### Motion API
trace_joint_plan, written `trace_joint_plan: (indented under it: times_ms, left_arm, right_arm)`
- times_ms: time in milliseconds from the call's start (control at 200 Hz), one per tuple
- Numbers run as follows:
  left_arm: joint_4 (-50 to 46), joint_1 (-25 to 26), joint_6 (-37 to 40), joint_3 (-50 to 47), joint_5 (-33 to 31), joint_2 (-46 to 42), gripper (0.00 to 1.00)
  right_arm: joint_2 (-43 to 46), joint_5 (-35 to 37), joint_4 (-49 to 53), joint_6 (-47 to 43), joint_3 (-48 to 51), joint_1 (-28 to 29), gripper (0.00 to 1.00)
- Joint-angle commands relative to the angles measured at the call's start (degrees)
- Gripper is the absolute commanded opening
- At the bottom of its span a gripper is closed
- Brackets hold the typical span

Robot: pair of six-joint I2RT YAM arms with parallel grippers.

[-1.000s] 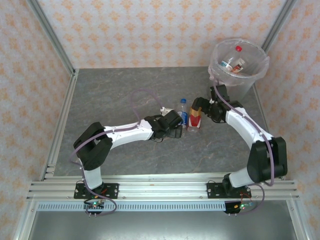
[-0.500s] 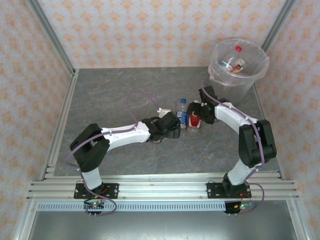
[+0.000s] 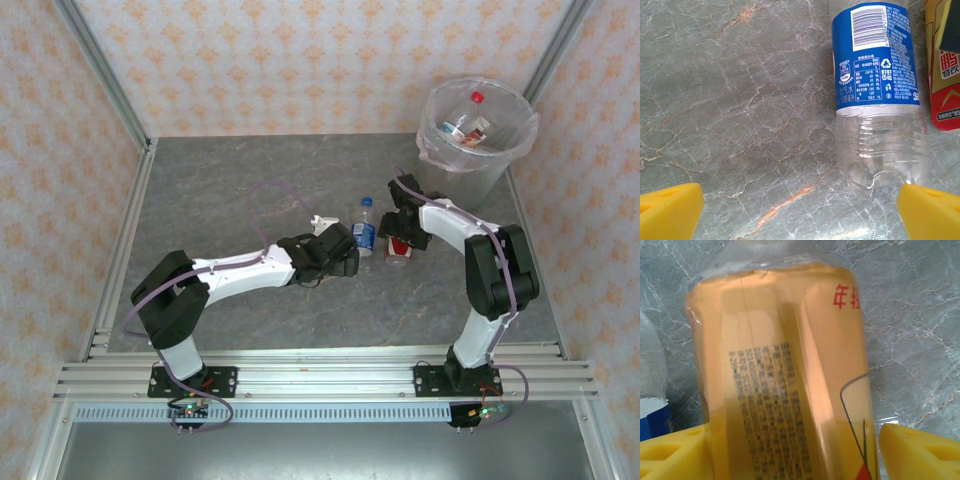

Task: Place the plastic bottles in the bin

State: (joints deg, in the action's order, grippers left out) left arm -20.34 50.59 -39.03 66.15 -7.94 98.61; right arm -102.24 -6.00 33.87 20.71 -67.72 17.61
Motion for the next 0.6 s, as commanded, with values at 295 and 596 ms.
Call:
trace_joint_plan:
  times_ms: [295,596]
  left_arm:
    - [0.6,-0.1,-1.9,-1.5,-3.9,-2.1,1.00]
    - [-0.5,-0.1,-2.8,-2.0,-9.0,-4.3,1.00]
  right_arm:
    - [-7.3,1.5,1.3,-4.6,-5.2,0.0,0.88]
    - [-3.7,2.9,-2.1,-4.8,-0.6,0.0,0.72]
